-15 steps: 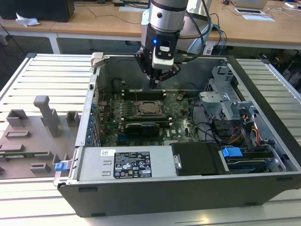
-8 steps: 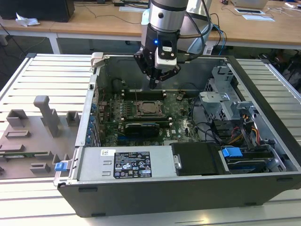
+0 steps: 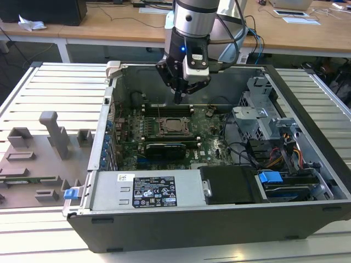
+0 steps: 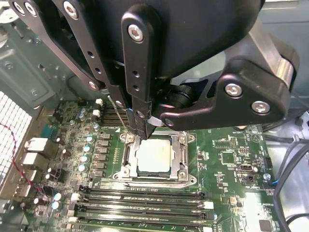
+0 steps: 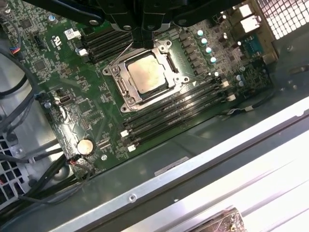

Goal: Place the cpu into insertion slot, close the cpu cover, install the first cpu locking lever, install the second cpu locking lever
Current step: 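Install the first cpu locking lever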

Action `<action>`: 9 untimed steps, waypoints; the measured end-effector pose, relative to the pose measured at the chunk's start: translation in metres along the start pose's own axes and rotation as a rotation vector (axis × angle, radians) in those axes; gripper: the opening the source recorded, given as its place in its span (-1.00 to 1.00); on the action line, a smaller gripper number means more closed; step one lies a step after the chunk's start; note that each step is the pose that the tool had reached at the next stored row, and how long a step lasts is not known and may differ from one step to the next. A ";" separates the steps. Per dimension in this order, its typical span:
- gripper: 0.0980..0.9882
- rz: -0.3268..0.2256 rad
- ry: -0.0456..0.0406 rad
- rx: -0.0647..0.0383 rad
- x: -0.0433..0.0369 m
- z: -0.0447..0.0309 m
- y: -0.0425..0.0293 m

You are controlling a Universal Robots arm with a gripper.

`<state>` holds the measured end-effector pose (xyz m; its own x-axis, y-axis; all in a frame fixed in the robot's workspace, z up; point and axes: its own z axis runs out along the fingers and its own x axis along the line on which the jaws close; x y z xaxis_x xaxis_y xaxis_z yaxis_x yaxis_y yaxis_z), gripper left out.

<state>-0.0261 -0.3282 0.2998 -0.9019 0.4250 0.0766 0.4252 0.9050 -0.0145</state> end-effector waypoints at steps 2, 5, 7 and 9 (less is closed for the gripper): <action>-0.98 -0.024 -0.0003 0.002 0.0000 0.0000 0.0000; -0.98 -0.058 -0.0008 0.004 0.0000 0.0000 0.0000; -0.98 -0.075 -0.0011 0.006 0.0000 0.0000 0.0000; -0.98 -0.092 -0.0013 0.007 0.0000 0.0000 0.0000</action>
<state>-0.0261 -0.3282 0.2998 -0.9372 0.3402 0.0767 0.3401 0.9403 -0.0146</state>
